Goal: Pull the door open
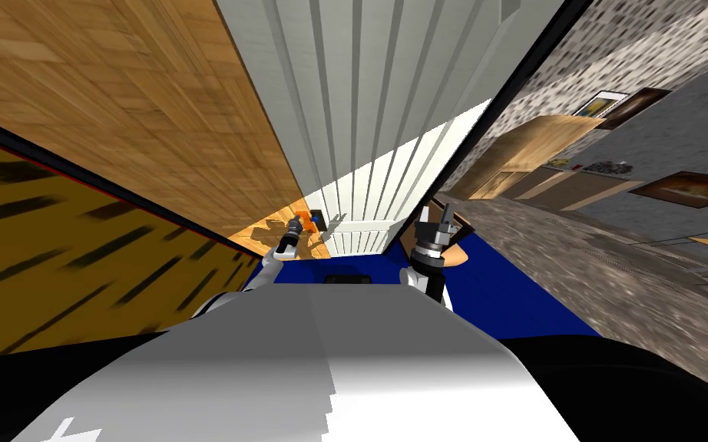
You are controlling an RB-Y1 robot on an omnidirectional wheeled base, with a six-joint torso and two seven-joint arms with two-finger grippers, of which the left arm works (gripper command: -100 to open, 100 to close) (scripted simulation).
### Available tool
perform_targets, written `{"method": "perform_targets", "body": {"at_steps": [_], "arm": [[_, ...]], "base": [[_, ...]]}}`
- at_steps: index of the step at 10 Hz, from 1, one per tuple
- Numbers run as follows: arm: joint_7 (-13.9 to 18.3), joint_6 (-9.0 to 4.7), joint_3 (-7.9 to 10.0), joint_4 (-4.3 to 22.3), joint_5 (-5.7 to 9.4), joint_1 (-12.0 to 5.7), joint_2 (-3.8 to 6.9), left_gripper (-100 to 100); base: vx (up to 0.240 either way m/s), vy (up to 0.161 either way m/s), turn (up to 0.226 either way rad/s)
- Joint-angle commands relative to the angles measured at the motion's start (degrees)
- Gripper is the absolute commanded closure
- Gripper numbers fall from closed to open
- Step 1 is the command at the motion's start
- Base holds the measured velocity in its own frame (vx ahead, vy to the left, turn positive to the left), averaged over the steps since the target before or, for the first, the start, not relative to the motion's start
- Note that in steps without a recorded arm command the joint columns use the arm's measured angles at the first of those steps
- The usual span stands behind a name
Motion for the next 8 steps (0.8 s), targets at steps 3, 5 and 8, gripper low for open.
{"method": "perform_targets", "body": {"at_steps": [3, 5, 8], "arm": [[0.0, 0.07, 0.15, 0.1, 0.04, 0.18, 0.12, 100], [0.2, 0.21, 0.81, 0.6, 0.2, 1.33, 1.26, 100], [0.6, 0.75, 0.1, -1.6, 0.14, 2.22, 1.05, -100]], "base": [[-0.008, 0.003, -0.002], [-0.163, 0.101, 0.117], [-0.154, 0.04, 0.018]]}}
